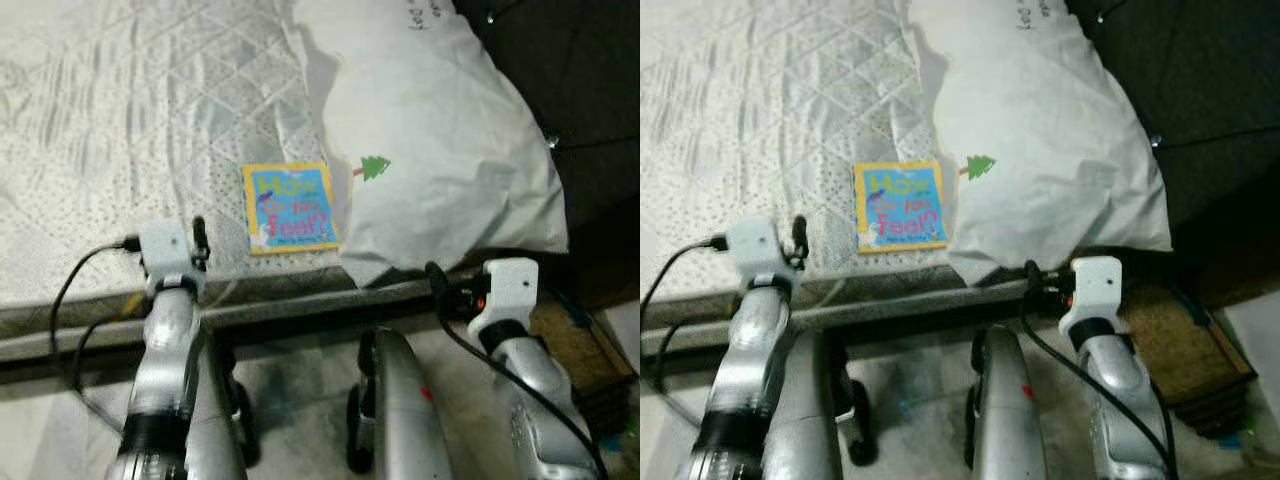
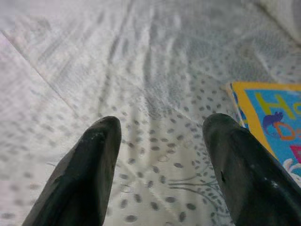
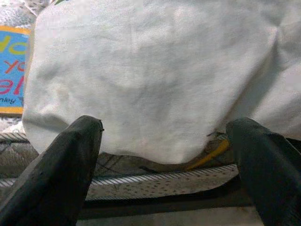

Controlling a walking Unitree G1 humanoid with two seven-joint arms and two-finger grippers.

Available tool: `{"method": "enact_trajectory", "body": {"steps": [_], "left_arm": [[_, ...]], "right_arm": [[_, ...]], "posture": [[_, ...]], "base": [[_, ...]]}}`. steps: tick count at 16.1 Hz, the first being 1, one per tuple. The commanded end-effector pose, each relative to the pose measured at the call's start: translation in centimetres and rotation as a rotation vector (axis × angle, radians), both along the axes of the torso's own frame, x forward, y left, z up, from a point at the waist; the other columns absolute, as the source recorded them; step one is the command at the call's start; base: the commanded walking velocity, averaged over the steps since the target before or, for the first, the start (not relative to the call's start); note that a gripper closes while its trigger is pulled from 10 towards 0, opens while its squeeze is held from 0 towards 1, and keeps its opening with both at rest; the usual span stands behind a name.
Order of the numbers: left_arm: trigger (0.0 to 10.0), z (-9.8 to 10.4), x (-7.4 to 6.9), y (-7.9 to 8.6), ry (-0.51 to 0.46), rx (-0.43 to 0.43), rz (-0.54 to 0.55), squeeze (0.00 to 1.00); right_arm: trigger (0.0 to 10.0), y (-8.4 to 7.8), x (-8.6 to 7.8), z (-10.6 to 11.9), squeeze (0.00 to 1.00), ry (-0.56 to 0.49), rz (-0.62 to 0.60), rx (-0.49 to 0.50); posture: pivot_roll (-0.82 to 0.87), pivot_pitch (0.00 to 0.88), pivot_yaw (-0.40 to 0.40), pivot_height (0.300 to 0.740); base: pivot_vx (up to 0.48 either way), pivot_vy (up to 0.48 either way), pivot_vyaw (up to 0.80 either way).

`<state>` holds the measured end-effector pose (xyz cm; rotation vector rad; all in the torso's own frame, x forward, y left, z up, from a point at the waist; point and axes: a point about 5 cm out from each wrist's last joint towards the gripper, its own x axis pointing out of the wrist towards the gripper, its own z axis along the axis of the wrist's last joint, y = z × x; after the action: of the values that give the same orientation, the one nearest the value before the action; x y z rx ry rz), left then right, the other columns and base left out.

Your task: Clean up the room

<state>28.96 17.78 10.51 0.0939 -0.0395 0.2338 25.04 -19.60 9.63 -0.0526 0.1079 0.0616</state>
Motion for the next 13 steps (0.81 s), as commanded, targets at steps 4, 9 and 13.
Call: {"method": "enact_trajectory", "body": {"steps": [4, 9, 13], "left_arm": [[10.0, 0.4, -2.1, -0.1, -0.02, 0.082, -0.068, 0.0], [10.0, 0.4, -1.8, 0.2, 0.002, 0.117, -0.038, 0.0], [10.0, 0.2, 0.1, -0.7, 0.006, 0.082, -0.107, 0.0]], "right_arm": [[10.0, 1.6, 1.0, 0.0, 0.0, -0.056, 0.031, 0.113], [10.0, 3.3, 3.7, 1.1, 0.0, -0.12, 0.06, 0.171], [10.0, 4.0, 4.7, 0.9, 0.0, -0.13, 0.058, 0.187]], "posture": [[-0.05, 0.086, -0.002, 0.587], [-0.02, 0.0, 0.002, 0.646], [-0.03, 0.0, 0.014, 0.675]], "base": [[0.0, 0.0, 0.0], [0.0, 0.0, 0.0], [0.0, 0.0, 0.0]]}}
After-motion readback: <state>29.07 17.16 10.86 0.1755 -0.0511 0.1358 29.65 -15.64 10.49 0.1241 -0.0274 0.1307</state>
